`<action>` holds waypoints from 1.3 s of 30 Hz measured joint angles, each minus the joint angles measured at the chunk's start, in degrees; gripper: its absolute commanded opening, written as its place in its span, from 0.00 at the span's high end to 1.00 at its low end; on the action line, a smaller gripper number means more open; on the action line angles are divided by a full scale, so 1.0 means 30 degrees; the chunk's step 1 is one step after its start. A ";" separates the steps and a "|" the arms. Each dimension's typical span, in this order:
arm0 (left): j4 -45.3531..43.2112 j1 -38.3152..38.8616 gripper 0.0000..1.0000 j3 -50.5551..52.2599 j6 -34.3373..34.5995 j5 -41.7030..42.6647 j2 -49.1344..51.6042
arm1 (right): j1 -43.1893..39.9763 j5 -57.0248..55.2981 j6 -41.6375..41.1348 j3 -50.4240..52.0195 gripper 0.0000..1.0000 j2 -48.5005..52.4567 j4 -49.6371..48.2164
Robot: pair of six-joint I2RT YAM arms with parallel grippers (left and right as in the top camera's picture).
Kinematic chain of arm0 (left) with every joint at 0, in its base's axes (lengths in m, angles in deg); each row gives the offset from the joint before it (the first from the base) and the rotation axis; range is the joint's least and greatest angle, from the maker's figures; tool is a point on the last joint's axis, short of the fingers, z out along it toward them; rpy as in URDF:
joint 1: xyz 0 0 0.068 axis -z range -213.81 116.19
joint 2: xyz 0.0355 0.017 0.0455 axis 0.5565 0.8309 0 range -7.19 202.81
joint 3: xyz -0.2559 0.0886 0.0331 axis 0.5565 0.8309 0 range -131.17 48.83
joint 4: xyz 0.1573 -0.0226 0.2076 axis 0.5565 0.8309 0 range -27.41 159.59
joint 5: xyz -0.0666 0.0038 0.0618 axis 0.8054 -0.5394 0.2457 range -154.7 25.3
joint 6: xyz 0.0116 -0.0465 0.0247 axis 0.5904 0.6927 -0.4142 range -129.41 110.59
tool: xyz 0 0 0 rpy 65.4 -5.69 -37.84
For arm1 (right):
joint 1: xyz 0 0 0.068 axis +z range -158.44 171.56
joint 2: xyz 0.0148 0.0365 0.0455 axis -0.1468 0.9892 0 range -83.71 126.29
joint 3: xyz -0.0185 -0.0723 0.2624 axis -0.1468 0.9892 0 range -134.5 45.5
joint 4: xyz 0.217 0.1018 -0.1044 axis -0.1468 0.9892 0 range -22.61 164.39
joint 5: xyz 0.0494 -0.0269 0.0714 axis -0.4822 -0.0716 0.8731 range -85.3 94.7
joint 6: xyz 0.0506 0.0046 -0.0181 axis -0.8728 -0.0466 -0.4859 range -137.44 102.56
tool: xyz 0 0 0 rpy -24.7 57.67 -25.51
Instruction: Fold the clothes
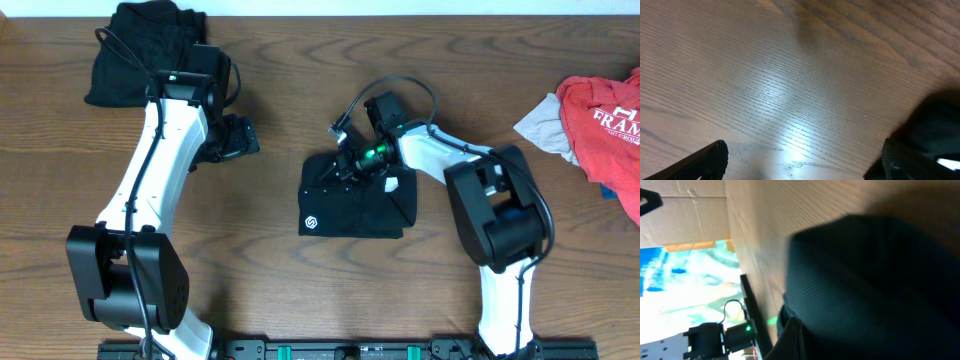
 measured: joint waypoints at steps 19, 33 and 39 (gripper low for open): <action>0.0000 0.0000 0.02 0.0000 0.0000 0.0000 -0.0007 | 0.1297 -0.2251 -0.1341 0.2033 0.94 -0.5843 0.1421; 0.0000 0.0000 0.02 0.0000 0.0000 0.0000 -0.0007 | 0.1450 -0.2761 -0.5464 0.7322 0.96 -0.3366 -0.6215; 0.0415 0.0000 0.02 0.0000 0.0000 0.0000 -0.0007 | 0.1392 -0.1559 -0.5836 0.7715 0.92 -0.3198 -1.0550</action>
